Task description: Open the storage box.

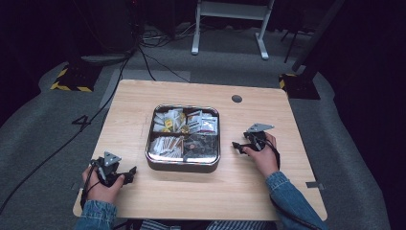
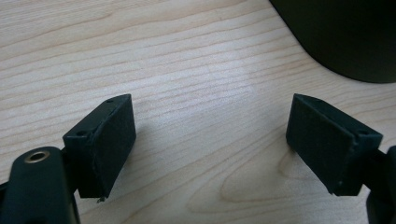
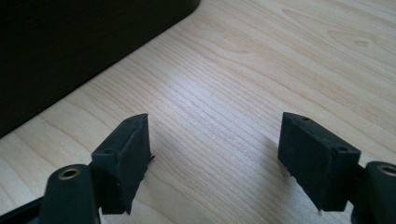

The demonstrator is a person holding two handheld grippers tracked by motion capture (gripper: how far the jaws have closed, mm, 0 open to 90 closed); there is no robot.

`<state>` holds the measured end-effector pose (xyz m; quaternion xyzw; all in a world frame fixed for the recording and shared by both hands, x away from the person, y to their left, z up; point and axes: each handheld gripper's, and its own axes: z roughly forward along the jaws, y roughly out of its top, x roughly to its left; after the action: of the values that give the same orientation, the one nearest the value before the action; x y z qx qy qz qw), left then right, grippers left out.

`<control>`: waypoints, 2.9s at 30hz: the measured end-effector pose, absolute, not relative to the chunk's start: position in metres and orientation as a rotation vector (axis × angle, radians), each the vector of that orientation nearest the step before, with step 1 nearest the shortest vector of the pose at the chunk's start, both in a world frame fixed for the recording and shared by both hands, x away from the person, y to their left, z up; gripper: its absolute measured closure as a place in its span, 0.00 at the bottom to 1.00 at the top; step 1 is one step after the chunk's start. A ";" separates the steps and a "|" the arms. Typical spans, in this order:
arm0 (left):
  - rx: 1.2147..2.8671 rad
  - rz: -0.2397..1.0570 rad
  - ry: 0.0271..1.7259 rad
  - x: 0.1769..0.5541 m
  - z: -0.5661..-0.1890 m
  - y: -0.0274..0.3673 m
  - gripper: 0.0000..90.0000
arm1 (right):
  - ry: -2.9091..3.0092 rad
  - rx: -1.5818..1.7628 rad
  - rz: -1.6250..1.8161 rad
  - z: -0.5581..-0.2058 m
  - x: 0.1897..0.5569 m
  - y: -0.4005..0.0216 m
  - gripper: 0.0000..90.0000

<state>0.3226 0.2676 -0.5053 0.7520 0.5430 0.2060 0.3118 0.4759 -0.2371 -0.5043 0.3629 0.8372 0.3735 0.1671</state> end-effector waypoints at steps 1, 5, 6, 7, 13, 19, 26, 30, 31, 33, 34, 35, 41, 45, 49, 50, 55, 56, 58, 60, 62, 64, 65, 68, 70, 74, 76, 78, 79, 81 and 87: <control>1.984 0.544 1.433 0.323 -0.505 0.268 0.18 | 2.382 1.033 1.063 -0.504 0.476 -0.237 0.29; 1.986 0.545 1.432 0.323 -0.505 0.268 0.18 | 2.380 1.034 1.080 -0.504 0.474 -0.239 0.35; 1.986 0.546 1.432 0.323 -0.505 0.268 0.18 | 2.377 1.036 1.083 -0.504 0.473 -0.240 0.36; 1.986 0.545 1.432 0.323 -0.505 0.268 0.18 | 2.374 1.049 1.090 -0.504 0.473 -0.242 0.36; 1.986 0.544 1.432 0.323 -0.505 0.268 0.18 | 2.384 1.106 1.140 -0.494 0.472 -0.245 0.38; 1.985 0.540 1.432 0.324 -0.505 0.268 0.18 | 2.398 1.125 1.177 -0.481 0.466 -0.248 0.42; 1.983 0.540 1.432 0.325 -0.505 0.267 0.18 | 2.372 1.109 1.257 -0.468 0.461 -0.250 0.43; 1.989 0.539 1.431 0.326 -0.505 0.267 0.18 | 2.367 1.083 1.278 -0.462 0.458 -0.249 0.43; 1.986 0.539 1.431 0.327 -0.505 0.267 0.18 | 2.369 1.076 1.280 -0.461 0.457 -0.248 0.43; 1.988 0.538 1.428 0.328 -0.505 0.267 0.18 | 2.377 1.072 1.303 -0.457 0.455 -0.247 0.44; 1.989 0.538 1.428 0.328 -0.505 0.267 0.18 | 2.380 1.074 1.317 -0.456 0.455 -0.247 0.45; 1.989 0.538 1.428 0.328 -0.505 0.267 0.18 | 2.383 1.070 1.334 -0.454 0.454 -0.246 0.46; 1.987 0.542 1.429 0.328 -0.505 0.266 0.18 | 2.373 1.007 1.379 -0.437 0.450 -0.240 0.46; 1.987 0.538 1.428 0.330 -0.505 0.266 0.18 | 2.399 0.928 1.351 -0.426 0.446 -0.230 0.45; 1.985 0.540 1.429 0.330 -0.505 0.266 0.18 | 2.415 0.915 1.362 -0.420 0.446 -0.223 0.38; 1.985 0.540 1.429 0.330 -0.505 0.266 0.18 | 2.426 0.917 1.359 -0.419 0.446 -0.220 0.37; 1.985 0.539 1.431 0.330 -0.505 0.265 0.18 | 2.437 0.893 1.328 -0.413 0.450 -0.204 0.27; 1.985 0.539 1.431 0.330 -0.505 0.265 0.18 | 2.433 0.891 1.336 -0.412 0.451 -0.201 0.26; 1.986 0.540 1.431 0.330 -0.505 0.265 0.18 | 2.436 0.891 1.346 -0.408 0.453 -0.195 0.26; 1.987 0.541 1.430 0.330 -0.505 0.265 0.18 | 2.470 0.868 1.313 -0.405 0.455 -0.188 0.27; 1.987 0.541 1.431 0.330 -0.505 0.265 0.18 | 2.499 0.837 1.265 -0.402 0.456 -0.182 0.29; 1.986 0.540 1.431 0.330 -0.505 0.265 0.18 | 2.506 0.819 1.267 -0.399 0.457 -0.175 0.30; 1.987 0.541 1.431 0.330 -0.505 0.265 0.18 | 2.513 0.814 1.272 -0.398 0.458 -0.172 0.30; 1.987 0.540 1.430 0.330 -0.505 0.265 0.18 | 2.526 0.803 1.286 -0.396 0.463 -0.163 0.32; 1.987 0.540 1.431 0.330 -0.505 0.265 0.18 | 2.533 0.793 1.287 -0.395 0.466 -0.158 0.32; 1.990 0.540 1.427 0.331 -0.505 0.265 0.18 | 2.550 0.752 1.282 -0.395 0.471 -0.144 0.35; 1.988 0.542 1.429 0.331 -0.505 0.265 0.18 | 2.556 0.734 1.285 -0.394 0.472 -0.139 0.37; 1.989 0.542 1.426 0.331 -0.505 0.265 0.18 | 2.560 0.730 1.289 -0.394 0.474 -0.134 0.37; 1.990 0.541 1.425 0.332 -0.505 0.265 0.18 | 2.561 0.731 1.298 -0.394 0.475 -0.131 0.38; 1.992 0.540 1.424 0.332 -0.505 0.265 0.18 | 2.569 0.734 1.303 -0.394 0.476 -0.125 0.39; 1.994 0.540 1.422 0.332 -0.505 0.264 0.18 | 2.600 0.707 1.289 -0.398 0.480 -0.106 0.42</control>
<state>0.3325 0.2645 -0.5052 0.7556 0.5386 0.2047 0.3116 0.4800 -0.1056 -0.3982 0.2361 0.8679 0.4303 0.0771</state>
